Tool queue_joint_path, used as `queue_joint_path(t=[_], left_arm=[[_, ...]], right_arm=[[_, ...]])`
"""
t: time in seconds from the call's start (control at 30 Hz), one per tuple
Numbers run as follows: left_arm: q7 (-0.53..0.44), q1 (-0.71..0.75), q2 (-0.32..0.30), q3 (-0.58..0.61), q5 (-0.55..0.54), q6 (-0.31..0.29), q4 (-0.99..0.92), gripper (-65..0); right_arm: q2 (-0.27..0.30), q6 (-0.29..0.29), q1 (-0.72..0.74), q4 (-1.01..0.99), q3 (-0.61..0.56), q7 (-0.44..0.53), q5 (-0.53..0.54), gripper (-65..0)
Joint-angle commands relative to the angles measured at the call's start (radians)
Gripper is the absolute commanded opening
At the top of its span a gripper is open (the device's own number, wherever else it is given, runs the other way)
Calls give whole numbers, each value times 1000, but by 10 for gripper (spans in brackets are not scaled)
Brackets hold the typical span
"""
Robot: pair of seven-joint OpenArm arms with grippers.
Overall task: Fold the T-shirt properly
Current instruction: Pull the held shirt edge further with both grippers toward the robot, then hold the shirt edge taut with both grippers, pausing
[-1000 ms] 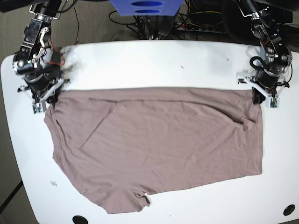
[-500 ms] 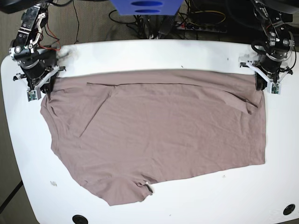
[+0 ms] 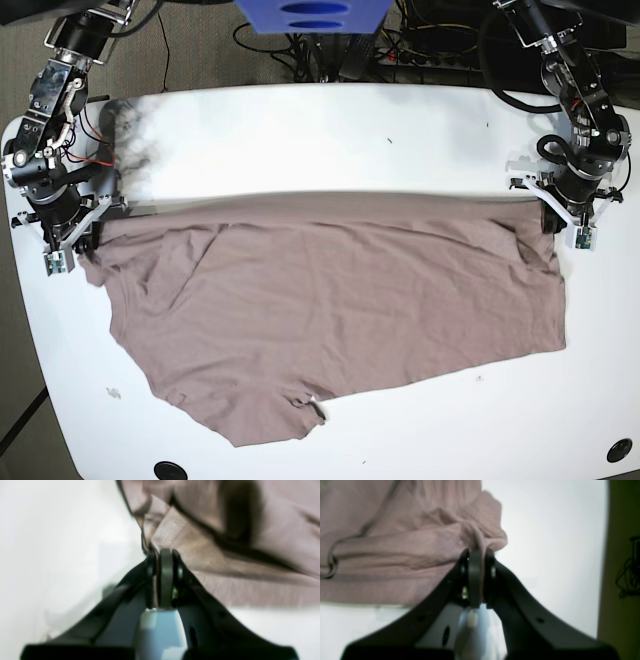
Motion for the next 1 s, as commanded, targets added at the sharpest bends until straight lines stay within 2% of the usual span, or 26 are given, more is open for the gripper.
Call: queue_joint_path(t=[0.0, 0.2, 0.67, 0.87, 0.97], left_arm=[[-41, 111, -13, -17, 2, 5, 28, -646], [-104, 256, -11, -28, 0, -1, 72, -646], [-127, 397, -14, -42, -2, 2, 125, -645], [-121, 429, -13, -47, 0, 3, 133, -645], [-119, 452, -14, -47, -1, 4, 147, -646]], right_arm=[[-11, -4, -109, 29, 16, 17, -15, -640], [-45, -8, -269, 91, 26, 42, -11, -642], [-62, -9, -387, 169, 24, 50, -4, -644], [-72, 31, -423, 193, 35, 47, -3, -644], [-80, 80, -451, 207, 48, 47, -2, -645]])
